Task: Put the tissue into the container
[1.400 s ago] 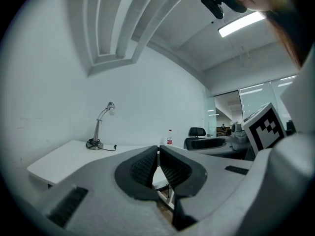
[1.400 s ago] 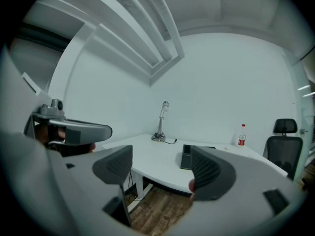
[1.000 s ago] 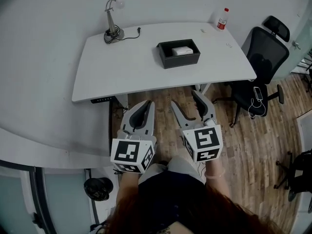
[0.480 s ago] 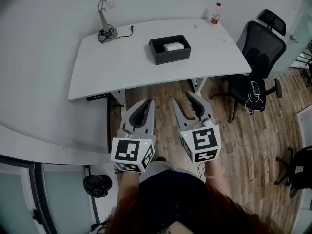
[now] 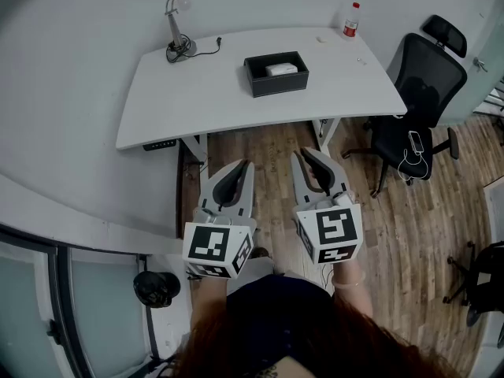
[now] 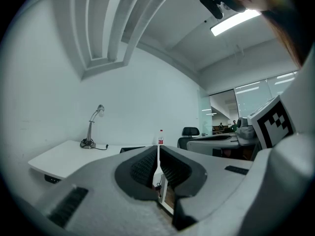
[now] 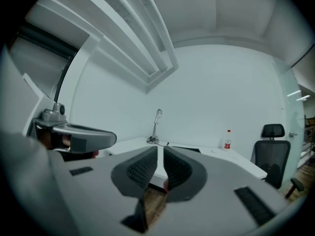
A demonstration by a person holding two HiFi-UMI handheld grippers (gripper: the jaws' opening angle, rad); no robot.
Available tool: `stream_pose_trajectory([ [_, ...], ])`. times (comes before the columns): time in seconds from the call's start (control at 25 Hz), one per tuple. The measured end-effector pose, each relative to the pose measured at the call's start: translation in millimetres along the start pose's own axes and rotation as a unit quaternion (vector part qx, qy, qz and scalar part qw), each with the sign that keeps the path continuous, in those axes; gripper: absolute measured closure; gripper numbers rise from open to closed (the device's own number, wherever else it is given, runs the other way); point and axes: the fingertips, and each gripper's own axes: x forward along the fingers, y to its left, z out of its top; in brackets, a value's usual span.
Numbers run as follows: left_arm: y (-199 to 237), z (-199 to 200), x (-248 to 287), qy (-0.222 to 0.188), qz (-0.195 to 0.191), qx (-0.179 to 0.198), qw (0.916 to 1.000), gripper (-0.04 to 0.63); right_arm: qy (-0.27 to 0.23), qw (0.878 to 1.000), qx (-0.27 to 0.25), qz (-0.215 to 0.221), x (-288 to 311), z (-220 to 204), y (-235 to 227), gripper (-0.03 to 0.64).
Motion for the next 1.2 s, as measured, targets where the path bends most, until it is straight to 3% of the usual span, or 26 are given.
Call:
stream_pose_trajectory([
  [0.28,-19,0,-16,0.001,0.009,0.008,0.9999,0.558,-0.008,1.000,0.000,-0.002,-25,2,-2,0.594],
  [0.72,-43,4,-40,-0.002,0.011,0.020,0.9997,0.558,-0.032,0.999,0.016,-0.004,-67,6,-1,0.597],
  [1.2,-71,2,-60,0.006,0.002,0.031,0.9995,0.558,-0.030,0.999,-0.022,-0.023,-100,-3,3,0.597],
])
